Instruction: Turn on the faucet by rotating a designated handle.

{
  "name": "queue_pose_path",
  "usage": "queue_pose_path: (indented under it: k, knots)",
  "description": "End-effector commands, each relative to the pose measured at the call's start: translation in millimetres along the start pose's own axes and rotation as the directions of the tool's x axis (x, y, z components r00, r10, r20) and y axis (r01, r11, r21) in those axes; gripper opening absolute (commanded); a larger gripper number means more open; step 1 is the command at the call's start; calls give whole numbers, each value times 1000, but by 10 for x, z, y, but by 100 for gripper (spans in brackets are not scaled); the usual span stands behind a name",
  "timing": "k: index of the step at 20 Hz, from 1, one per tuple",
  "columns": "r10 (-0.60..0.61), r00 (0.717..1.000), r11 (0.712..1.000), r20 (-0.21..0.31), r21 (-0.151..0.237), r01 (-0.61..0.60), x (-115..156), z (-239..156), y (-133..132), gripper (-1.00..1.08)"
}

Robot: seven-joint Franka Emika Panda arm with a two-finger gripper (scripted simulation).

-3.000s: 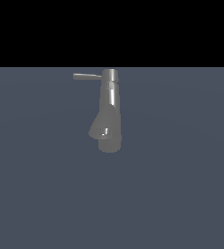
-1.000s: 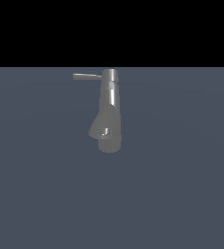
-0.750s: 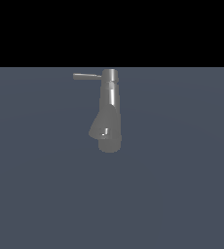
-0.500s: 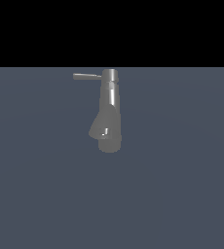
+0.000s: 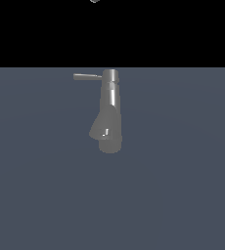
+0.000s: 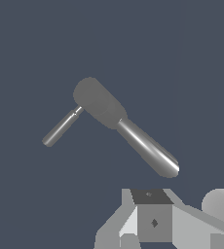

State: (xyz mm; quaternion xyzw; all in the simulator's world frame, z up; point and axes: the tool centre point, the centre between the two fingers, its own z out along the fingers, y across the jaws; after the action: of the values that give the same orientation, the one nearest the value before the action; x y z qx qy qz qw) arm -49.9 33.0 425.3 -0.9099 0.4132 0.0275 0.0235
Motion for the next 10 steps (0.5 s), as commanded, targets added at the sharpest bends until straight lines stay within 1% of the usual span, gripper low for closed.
queue_pose_path:
  k: [1,5,10]
  knots:
    - [60,998,998,0,-3,-60,65,103,-143,-100]
    - [153,988,988,-1,-9,-153,162,284,-363,-100]
    - [267,964,963,-6,-16,-267,270,536,-630,-100]
